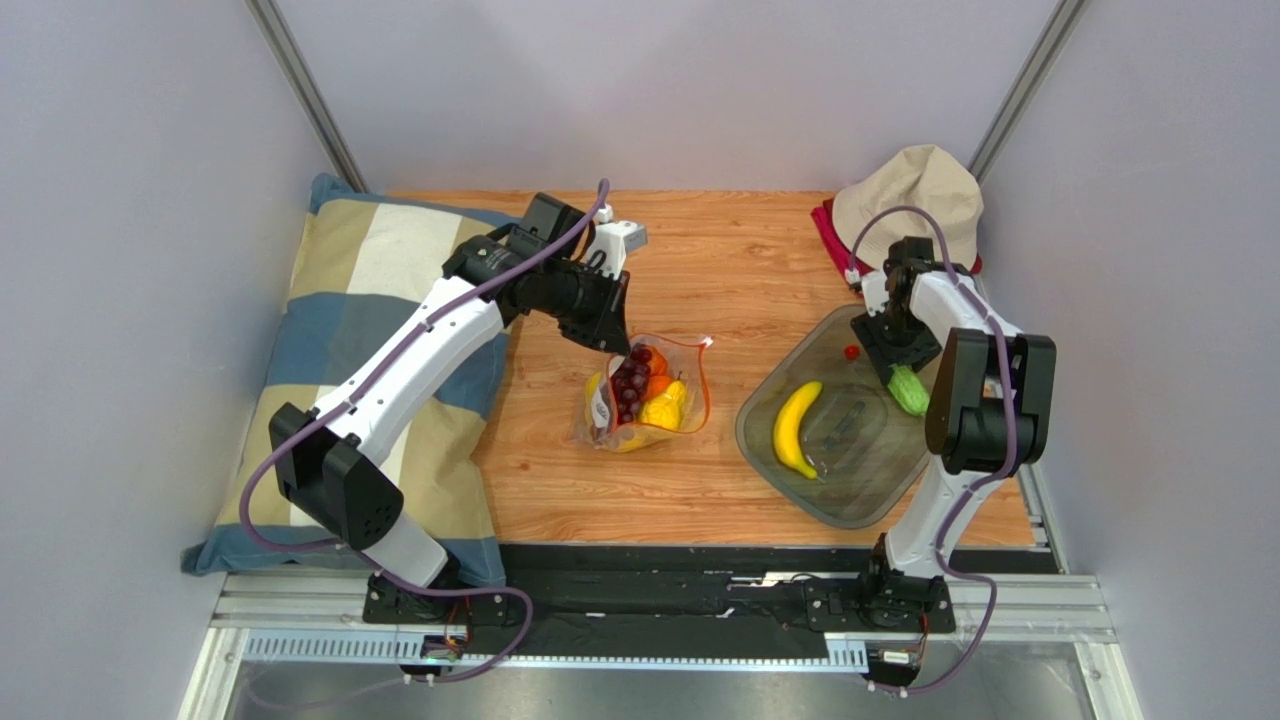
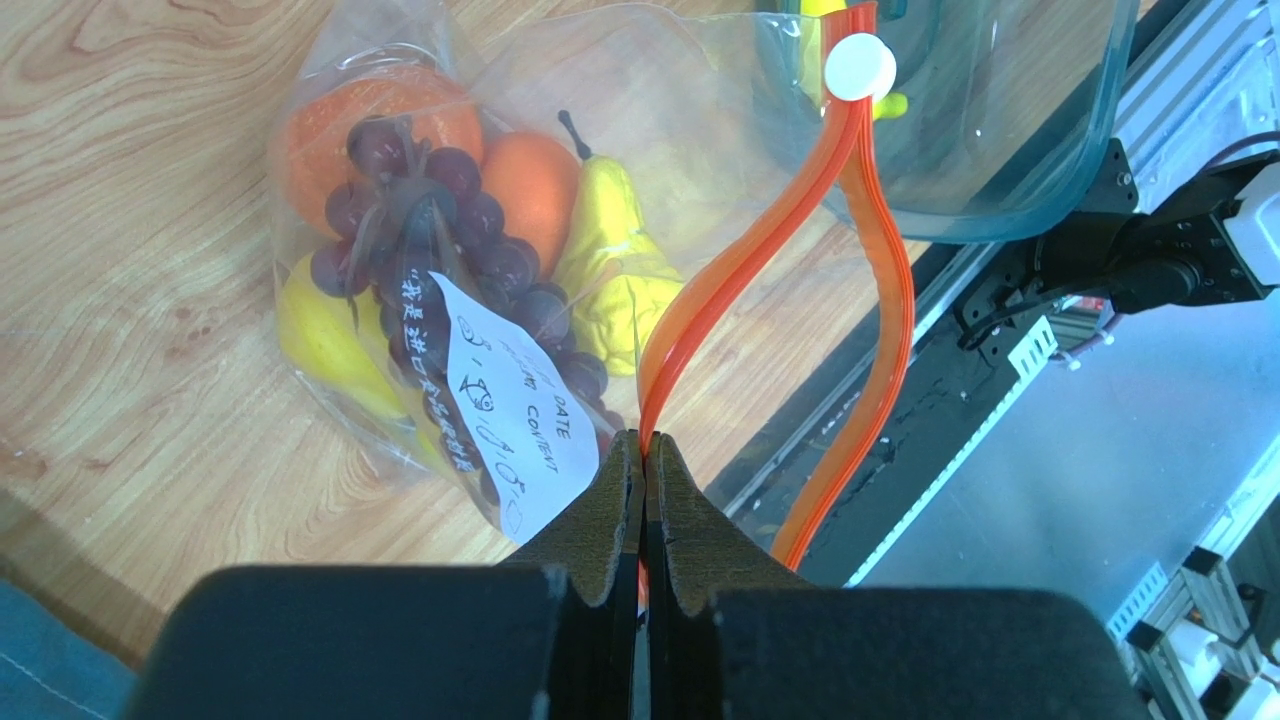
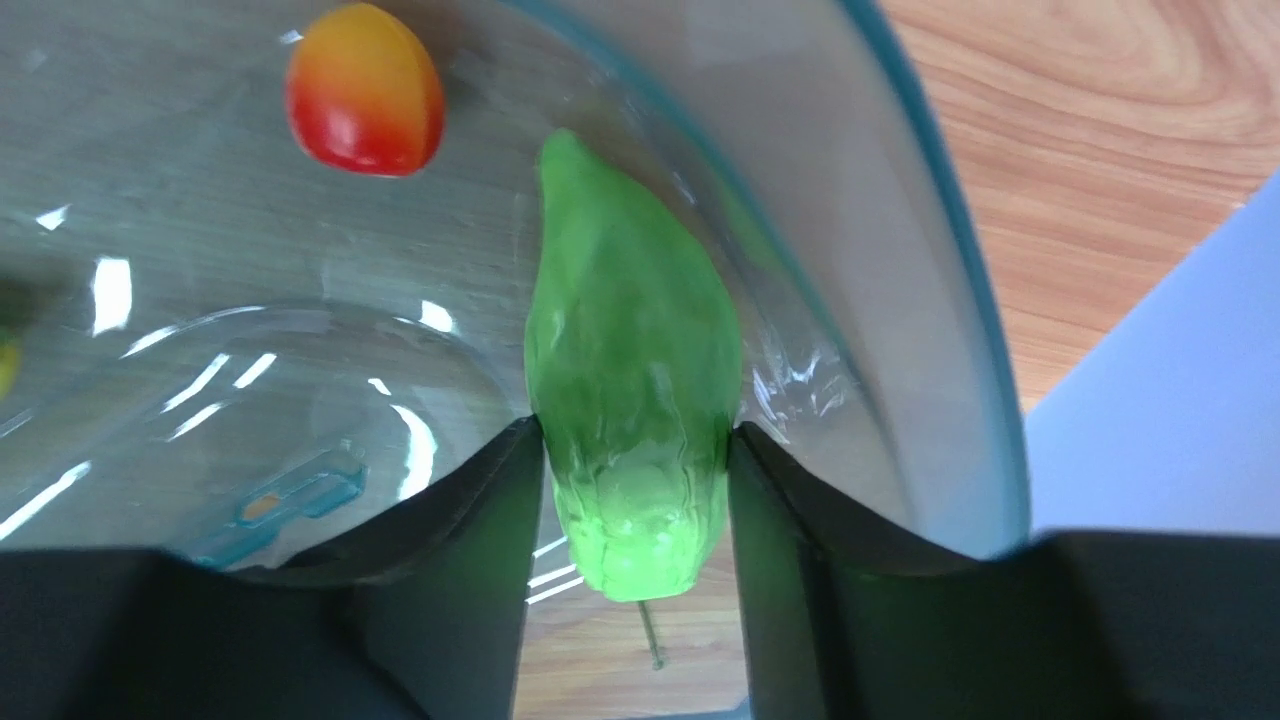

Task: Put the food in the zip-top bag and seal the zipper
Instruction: Pick up the fake vegetable from the bin.

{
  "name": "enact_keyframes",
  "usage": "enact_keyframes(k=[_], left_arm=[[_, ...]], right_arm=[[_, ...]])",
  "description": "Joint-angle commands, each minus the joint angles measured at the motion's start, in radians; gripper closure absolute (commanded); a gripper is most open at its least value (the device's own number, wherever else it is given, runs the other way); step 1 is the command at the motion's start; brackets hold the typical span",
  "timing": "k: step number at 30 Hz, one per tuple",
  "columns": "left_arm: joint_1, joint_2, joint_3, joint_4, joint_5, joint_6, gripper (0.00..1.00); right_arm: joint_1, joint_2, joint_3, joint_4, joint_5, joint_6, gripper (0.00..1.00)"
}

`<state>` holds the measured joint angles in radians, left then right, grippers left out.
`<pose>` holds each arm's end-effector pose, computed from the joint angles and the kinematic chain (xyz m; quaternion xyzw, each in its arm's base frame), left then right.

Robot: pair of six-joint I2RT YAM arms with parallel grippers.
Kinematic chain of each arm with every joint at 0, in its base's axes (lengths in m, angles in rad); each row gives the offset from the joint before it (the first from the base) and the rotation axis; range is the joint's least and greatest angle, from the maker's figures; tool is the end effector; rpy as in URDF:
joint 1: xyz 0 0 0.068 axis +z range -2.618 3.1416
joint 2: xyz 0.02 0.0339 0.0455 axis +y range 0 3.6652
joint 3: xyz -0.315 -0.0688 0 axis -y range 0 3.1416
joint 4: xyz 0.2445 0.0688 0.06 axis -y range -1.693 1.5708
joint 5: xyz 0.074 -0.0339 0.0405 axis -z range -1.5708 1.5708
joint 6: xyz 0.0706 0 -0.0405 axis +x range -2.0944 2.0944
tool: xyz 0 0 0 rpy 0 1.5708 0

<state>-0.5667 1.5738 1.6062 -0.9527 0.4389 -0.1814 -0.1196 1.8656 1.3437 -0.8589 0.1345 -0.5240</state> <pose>0.2766 -0.2115 0.3866 0.2453 0.8944 -0.3060 0.2149 0.3767 -0.0548 0.2037 -0.1932 0.9743 -0.0934 0.0686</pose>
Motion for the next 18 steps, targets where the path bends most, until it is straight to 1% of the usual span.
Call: enact_keyframes(k=[1,2,3,4,5,6,7,10,11,13,14,16,17,18], left_arm=[[0.008,-0.006,-0.002,0.02,0.006,-0.009,1.0],[0.008,-0.006,-0.002,0.02,0.006,-0.006,1.0],[0.008,-0.005,-0.003,0.022,0.011,-0.006,1.0],[0.008,-0.005,-0.002,0.022,0.014,-0.007,1.0],[0.01,-0.003,-0.002,0.023,0.017,-0.01,1.0],[0.011,-0.001,-0.003,0.025,0.024,-0.016,1.0],[0.013,-0.001,-0.003,0.026,0.029,-0.02,1.0],[0.018,0.0,-0.008,0.029,0.043,-0.033,1.0],[0.019,0.0,-0.009,0.032,0.047,-0.036,1.0],[0.024,0.0,-0.014,0.034,0.063,-0.044,1.0],[0.025,0.002,-0.015,0.035,0.066,-0.046,1.0],[0.03,0.005,-0.017,0.037,0.083,-0.055,1.0],[0.036,0.003,-0.017,0.038,0.089,-0.056,1.0],[0.037,0.006,-0.014,0.038,0.104,-0.059,1.0]], right_arm=[[-0.006,-0.02,0.035,0.0,-0.068,0.034,0.58],[-0.006,-0.026,0.04,-0.014,-0.091,0.039,0.62],[-0.009,-0.034,0.04,-0.037,-0.101,0.045,0.75],[-0.012,-0.054,0.041,-0.048,-0.111,0.054,0.82],[-0.023,-0.065,0.051,-0.061,-0.154,0.074,0.9],[-0.031,-0.078,0.063,-0.096,-0.174,0.088,1.0],[-0.037,-0.094,0.077,-0.115,-0.196,0.1,1.0],[-0.052,-0.176,0.152,-0.196,-0.344,0.146,1.0],[-0.052,-0.236,0.17,-0.21,-0.448,0.175,1.0],[-0.051,-0.299,0.209,-0.229,-0.568,0.211,1.0],[-0.048,-0.357,0.212,-0.227,-0.692,0.228,1.0],[-0.032,-0.426,0.193,-0.169,-0.801,0.292,1.0],[-0.006,-0.46,0.177,-0.126,-0.885,0.314,1.0],[0.011,-0.538,0.125,-0.015,-0.923,0.365,1.0]])
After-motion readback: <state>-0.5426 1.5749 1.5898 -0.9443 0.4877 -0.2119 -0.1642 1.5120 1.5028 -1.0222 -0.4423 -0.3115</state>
